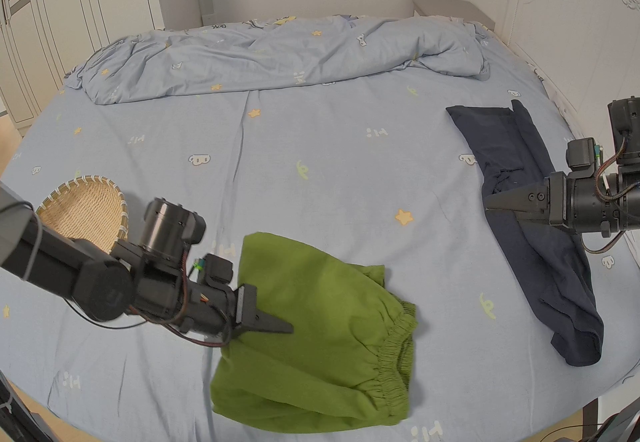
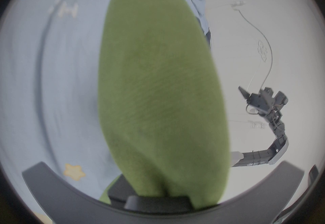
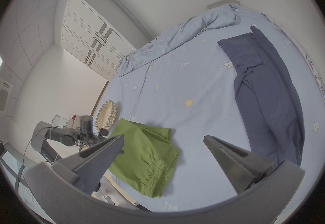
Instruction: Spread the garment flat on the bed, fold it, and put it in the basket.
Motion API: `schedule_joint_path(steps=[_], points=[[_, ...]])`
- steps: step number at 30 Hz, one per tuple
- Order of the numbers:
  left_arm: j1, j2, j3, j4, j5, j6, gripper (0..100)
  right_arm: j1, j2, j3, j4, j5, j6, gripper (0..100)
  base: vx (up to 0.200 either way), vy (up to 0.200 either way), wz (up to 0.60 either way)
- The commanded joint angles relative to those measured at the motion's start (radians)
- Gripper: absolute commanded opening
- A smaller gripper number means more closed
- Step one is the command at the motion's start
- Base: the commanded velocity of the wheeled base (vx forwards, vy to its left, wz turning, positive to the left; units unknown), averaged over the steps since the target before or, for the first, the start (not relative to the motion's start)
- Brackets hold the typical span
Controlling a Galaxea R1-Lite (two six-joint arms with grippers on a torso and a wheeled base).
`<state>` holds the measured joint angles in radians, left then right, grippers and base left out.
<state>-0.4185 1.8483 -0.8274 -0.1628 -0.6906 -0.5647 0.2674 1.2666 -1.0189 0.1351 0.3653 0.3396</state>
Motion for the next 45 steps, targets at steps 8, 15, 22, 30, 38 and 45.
schedule_joint_path(steps=[8, 15, 22, 30, 38, 45], points=[[0.178, -0.176, -0.151, 0.190, 0.000, 0.091, 0, -0.010, 0.076, -0.015, 0.000, 0.001, -0.013, 100, 0.000, 0.000, 0.00], [0.176, -0.241, -0.153, 0.261, 0.000, 0.134, 0, -0.007, 0.076, -0.013, 0.000, 0.001, -0.011, 100, 0.000, 0.171, 0.00], [0.141, -0.276, -0.147, 0.305, 0.002, 0.140, 0, -0.007, 0.074, -0.013, 0.000, 0.001, -0.011, 100, 0.000, 0.200, 0.00], [0.119, -0.274, -0.131, 0.312, 0.002, 0.140, 0, -0.005, 0.073, -0.012, 0.001, 0.001, -0.011, 100, 0.000, 0.200, 0.00], [0.119, -0.276, -0.116, 0.312, 0.003, 0.151, 0, -0.004, 0.073, -0.012, 0.003, 0.001, -0.011, 100, 0.000, 0.200, 0.00], [0.119, -0.276, -0.102, 0.312, 0.005, 0.181, 0, -0.002, 0.073, -0.012, 0.004, 0.001, -0.011, 100, 0.000, 0.200, 0.00]])
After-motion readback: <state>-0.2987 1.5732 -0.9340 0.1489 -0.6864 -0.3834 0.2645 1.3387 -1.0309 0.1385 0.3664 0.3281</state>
